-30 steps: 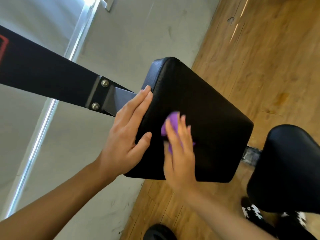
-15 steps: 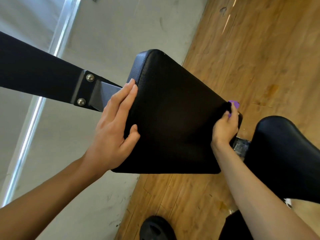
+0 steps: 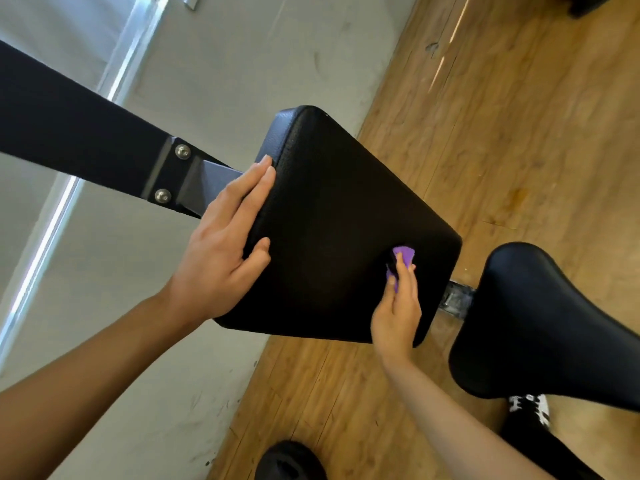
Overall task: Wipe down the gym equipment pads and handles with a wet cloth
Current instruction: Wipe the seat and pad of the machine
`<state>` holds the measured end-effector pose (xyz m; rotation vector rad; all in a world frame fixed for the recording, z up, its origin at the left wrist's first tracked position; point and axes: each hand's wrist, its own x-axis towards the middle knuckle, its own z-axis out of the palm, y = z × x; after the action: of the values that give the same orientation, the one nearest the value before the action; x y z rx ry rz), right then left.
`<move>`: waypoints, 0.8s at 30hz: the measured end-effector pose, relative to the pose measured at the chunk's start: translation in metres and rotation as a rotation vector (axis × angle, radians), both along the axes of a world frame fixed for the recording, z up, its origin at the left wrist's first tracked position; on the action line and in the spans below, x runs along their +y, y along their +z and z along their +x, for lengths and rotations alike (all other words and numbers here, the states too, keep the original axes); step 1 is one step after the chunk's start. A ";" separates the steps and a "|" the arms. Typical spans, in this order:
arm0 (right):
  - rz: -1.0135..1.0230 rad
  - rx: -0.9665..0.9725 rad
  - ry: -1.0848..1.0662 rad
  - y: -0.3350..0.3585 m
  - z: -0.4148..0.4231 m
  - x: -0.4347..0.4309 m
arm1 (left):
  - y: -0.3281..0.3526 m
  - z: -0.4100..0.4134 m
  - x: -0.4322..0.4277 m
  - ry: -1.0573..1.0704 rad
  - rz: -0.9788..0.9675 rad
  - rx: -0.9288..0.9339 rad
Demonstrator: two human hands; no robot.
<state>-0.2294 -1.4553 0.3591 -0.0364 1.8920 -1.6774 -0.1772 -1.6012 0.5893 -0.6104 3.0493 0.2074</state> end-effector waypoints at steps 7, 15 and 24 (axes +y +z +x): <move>-0.131 0.183 0.164 0.054 -0.038 0.030 | -0.001 0.000 0.010 -0.057 -0.324 -0.068; -0.111 0.371 0.345 0.108 -0.053 0.109 | 0.008 0.032 0.087 -0.016 -0.568 -0.213; -0.058 0.806 0.497 0.159 -0.053 0.199 | 0.036 0.039 0.197 0.130 -0.545 -0.302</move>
<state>-0.2827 -1.2567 0.5177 -1.2606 2.1081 -1.4568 -0.1382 -1.4047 0.6251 -0.7742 2.7562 -0.6715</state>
